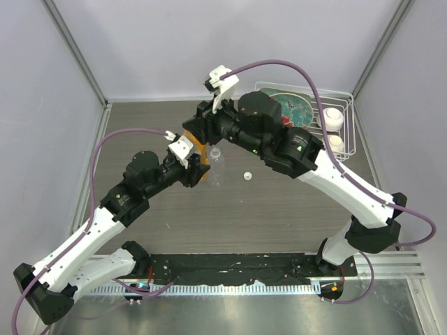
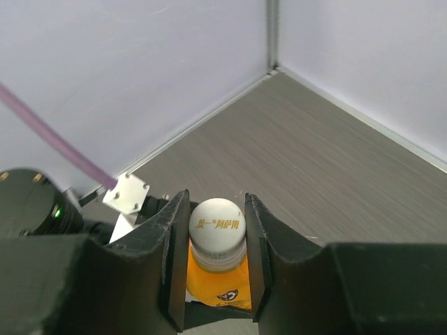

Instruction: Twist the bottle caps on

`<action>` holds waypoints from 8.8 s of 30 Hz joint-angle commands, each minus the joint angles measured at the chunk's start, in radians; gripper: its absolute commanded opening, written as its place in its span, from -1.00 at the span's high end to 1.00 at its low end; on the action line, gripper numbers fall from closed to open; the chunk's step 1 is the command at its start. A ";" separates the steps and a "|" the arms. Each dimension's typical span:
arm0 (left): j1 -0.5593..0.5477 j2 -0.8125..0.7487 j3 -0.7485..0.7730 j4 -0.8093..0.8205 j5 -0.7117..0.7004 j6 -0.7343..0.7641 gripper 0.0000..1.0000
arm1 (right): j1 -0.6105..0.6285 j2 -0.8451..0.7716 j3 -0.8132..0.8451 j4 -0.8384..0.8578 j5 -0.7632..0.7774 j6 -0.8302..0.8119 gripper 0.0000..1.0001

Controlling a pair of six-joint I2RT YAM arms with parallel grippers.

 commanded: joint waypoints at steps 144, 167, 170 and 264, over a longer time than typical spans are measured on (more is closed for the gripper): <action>-0.005 -0.058 -0.006 -0.023 0.966 0.025 1.00 | 0.035 -0.276 -0.180 0.036 -0.579 -0.039 -0.30; -0.003 -0.047 0.013 -0.029 0.995 0.031 1.00 | 0.035 -0.242 -0.223 0.132 -0.688 -0.006 -0.01; -0.003 -0.047 0.011 -0.025 0.994 0.034 1.00 | 0.035 -0.242 -0.225 0.136 -0.680 -0.004 -0.01; 0.001 -0.561 0.379 -0.612 -0.484 0.169 -0.99 | 0.089 0.584 0.252 0.503 0.118 -0.102 0.99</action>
